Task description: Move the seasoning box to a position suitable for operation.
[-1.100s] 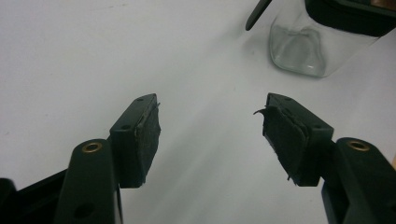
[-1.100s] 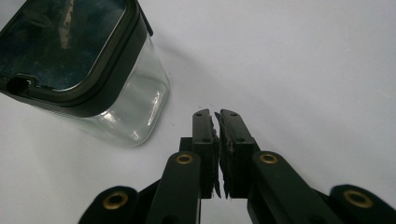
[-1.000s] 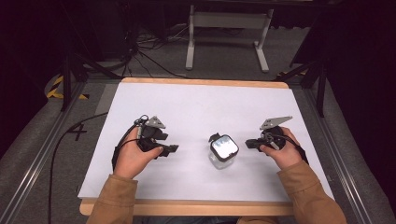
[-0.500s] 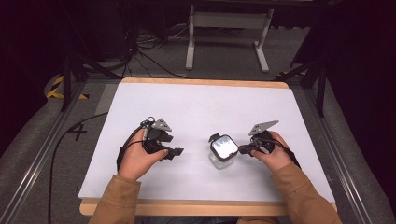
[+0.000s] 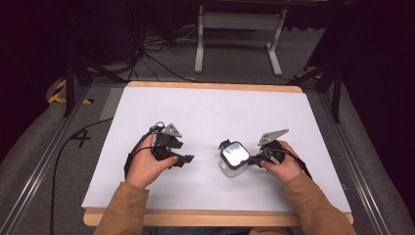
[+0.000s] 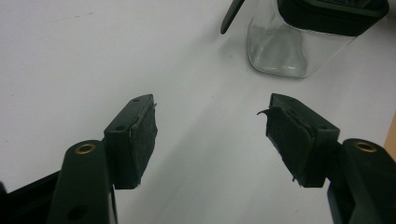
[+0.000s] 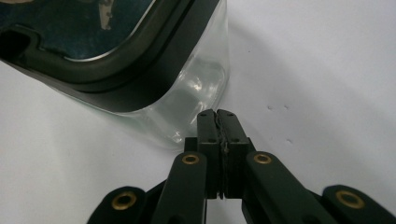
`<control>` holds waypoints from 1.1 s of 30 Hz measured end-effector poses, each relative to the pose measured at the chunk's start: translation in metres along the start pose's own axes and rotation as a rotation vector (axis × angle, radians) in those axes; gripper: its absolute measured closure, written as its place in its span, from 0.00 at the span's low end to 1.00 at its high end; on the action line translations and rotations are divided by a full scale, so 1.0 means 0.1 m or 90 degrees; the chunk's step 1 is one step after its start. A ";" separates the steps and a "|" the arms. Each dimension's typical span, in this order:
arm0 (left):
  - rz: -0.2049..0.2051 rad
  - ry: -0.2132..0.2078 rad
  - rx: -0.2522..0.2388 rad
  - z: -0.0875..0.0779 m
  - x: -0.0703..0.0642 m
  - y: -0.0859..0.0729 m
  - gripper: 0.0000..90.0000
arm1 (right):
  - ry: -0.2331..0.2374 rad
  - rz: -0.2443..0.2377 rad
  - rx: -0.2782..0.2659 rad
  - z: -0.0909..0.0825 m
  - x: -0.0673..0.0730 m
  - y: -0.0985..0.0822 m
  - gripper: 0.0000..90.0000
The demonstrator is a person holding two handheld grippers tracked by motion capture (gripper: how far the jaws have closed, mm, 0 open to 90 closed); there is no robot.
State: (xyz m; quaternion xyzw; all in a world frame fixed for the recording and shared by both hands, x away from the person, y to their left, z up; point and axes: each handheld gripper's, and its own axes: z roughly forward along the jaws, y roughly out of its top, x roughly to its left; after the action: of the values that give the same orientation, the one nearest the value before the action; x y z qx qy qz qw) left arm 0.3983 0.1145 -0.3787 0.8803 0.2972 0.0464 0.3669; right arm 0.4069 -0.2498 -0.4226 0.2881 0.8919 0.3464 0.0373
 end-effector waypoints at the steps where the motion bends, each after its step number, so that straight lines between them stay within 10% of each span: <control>1: 0.000 -0.002 0.000 0.01 0.00 0.00 0.38 | 0.000 0.002 0.001 0.00 0.01 0.00 1.00; 33: 0.033 -0.032 -0.005 0.18 -0.02 0.21 0.40 | 0.005 -0.030 0.040 0.05 0.28 -0.09 1.00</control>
State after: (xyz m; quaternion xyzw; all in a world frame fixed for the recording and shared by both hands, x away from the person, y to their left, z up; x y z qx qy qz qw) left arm 0.4121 0.0906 -0.3775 0.8872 0.2651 0.0347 0.3761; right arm 0.3807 -0.2363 -0.4284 0.2666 0.9091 0.3185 0.0331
